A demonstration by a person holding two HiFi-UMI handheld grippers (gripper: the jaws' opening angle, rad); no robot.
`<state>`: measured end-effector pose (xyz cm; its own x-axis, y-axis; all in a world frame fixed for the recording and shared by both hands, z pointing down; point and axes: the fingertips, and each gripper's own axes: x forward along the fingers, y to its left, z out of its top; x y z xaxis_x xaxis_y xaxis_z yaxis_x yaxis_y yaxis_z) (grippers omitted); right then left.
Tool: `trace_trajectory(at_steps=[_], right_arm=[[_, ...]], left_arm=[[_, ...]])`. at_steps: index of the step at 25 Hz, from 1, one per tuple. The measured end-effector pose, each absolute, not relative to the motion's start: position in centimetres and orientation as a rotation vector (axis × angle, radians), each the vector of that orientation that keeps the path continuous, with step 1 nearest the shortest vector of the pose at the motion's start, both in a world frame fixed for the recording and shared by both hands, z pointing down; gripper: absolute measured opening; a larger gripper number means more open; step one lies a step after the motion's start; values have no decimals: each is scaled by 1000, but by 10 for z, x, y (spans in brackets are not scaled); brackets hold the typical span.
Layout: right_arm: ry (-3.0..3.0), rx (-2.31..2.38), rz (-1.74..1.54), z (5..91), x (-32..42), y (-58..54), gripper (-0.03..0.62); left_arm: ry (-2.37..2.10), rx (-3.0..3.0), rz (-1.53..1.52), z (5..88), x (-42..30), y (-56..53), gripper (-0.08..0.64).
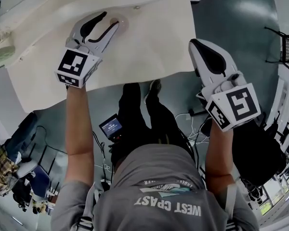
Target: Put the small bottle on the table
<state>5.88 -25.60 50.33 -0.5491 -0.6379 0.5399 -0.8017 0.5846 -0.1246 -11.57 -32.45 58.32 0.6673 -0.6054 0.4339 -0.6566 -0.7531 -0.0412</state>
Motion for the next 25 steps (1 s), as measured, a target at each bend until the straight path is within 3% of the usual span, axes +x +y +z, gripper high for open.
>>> trace_trajectory(at_steps=[6,13,25], right_arm=[[-2405,1163,451,472,58,-238,5],[-2446,1152,357,428,54,-214,5],[-2556,1101,204,348,55,-151,2]], left_arm=[[-1194,2741,607,536,-145,-302,139],[-1286,2808,469,447,-161,-255,3],[-1266,2970,315,324,-131,-158,2]])
